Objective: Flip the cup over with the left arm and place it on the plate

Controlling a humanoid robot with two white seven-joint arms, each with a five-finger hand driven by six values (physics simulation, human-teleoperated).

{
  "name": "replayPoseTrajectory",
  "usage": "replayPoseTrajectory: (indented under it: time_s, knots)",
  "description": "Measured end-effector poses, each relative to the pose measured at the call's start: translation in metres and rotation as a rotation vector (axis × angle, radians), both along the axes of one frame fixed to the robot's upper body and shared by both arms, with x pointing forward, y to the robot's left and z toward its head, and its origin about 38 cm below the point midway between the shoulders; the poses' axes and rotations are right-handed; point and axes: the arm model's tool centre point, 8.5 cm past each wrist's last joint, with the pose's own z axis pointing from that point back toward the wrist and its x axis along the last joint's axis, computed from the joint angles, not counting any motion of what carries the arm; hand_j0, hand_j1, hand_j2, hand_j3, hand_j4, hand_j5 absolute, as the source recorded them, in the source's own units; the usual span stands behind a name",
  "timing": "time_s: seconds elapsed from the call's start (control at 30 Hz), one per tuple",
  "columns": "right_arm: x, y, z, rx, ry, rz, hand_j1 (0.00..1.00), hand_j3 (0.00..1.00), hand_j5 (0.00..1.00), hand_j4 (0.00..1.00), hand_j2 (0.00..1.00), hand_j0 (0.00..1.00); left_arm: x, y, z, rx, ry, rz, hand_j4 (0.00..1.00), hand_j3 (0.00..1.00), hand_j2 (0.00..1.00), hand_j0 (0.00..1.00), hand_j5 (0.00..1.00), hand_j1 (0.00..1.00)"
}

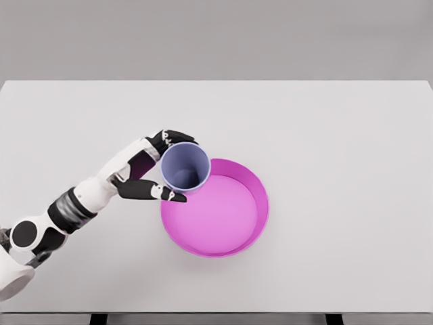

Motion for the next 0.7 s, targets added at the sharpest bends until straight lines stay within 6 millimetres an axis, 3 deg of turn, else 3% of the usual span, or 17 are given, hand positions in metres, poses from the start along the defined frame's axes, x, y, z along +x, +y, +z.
replayPoseTrajectory:
  time_s: [0.7]
  knots:
    - [0.0, 0.0, 0.0, 0.0, 0.0, 0.0, 1.0, 1.0, 1.0, 1.0, 1.0, 1.0, 0.003, -0.029, -0.051, -0.089, 0.148, 0.036, 0.66, 0.66, 0.66, 0.66, 0.66, 0.66]
